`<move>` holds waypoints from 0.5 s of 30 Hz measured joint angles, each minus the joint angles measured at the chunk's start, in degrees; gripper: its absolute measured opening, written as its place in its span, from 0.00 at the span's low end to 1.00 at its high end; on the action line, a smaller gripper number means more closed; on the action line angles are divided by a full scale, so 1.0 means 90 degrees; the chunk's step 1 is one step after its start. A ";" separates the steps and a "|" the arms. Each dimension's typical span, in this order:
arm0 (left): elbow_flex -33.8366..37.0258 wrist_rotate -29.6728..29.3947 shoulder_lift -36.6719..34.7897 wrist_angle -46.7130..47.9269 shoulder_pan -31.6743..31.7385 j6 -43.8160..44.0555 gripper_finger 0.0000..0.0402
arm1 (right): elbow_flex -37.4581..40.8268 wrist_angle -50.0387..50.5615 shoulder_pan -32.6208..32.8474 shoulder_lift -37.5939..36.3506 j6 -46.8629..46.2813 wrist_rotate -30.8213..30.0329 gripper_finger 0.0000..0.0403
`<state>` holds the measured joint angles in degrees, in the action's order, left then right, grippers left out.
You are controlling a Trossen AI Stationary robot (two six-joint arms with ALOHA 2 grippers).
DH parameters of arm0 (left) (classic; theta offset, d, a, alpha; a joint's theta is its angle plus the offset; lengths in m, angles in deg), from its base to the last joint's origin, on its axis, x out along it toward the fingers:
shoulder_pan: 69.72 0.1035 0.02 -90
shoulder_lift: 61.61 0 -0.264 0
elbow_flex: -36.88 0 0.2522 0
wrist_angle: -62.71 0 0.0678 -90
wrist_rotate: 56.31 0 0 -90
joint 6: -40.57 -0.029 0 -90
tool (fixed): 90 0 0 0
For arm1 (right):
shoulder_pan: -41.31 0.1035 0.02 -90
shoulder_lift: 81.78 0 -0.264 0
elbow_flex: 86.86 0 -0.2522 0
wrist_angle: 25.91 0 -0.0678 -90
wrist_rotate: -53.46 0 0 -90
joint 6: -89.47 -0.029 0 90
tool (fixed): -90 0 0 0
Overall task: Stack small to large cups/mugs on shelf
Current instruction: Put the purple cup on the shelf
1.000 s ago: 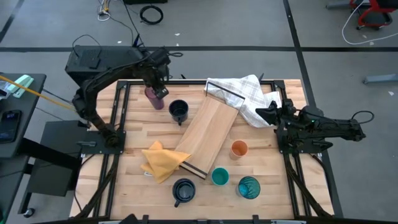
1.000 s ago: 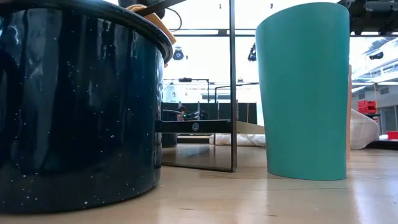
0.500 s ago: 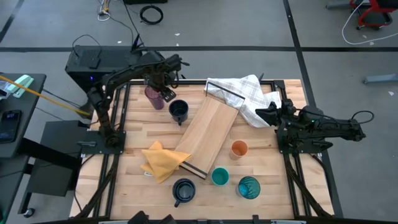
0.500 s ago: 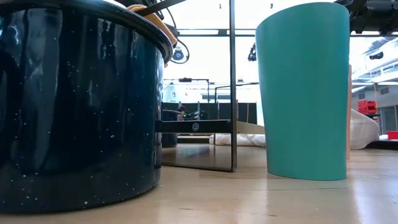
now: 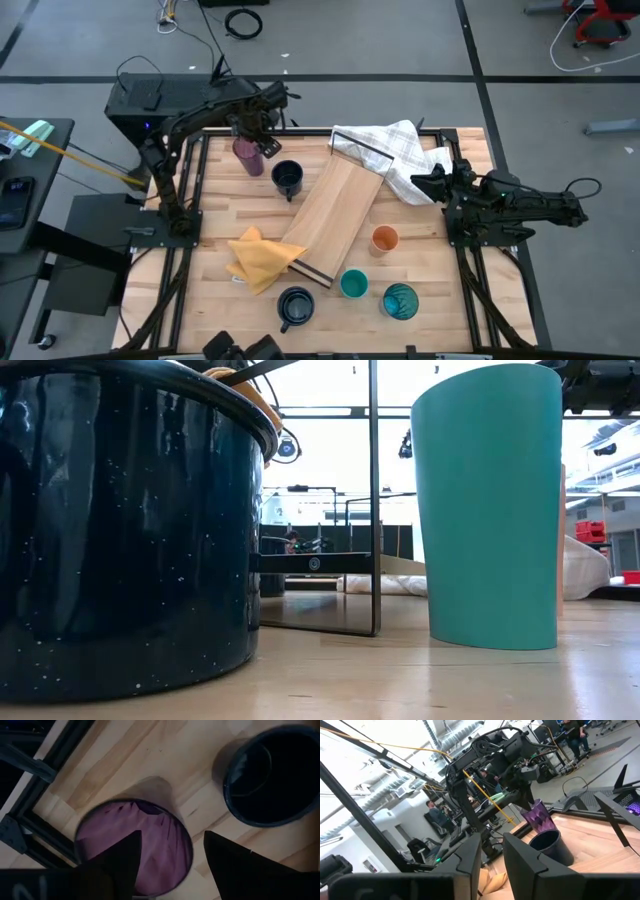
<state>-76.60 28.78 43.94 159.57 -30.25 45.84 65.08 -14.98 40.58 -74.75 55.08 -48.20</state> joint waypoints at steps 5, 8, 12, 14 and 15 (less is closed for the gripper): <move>0.0000 0.0000 0.0000 -0.0285 0.0072 0.0053 0.55 | 0.0000 0.0000 0.0000 -0.0001 0.0002 -0.0001 0.22; 0.0000 0.0000 0.0000 -0.0449 0.0067 0.0109 0.54 | 0.0000 0.0000 0.0000 -0.0001 0.0002 -0.0002 0.22; 0.0000 0.0002 0.0000 -0.0465 0.0045 0.0207 0.54 | 0.0000 0.0000 0.0000 -0.0001 0.0001 -0.0002 0.22; 0.0000 0.0002 0.0000 -0.0463 0.0046 0.0226 0.54 | 0.0000 0.0000 0.0000 -0.0001 0.0002 -0.0002 0.22; 0.0000 0.0000 0.0000 -0.0461 0.0047 0.0238 0.54 | 0.0000 0.0001 0.0000 -0.0001 0.0002 -0.0002 0.22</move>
<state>-76.60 28.78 43.94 155.43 -29.82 47.98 65.08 -14.97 40.58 -74.76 55.10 -48.22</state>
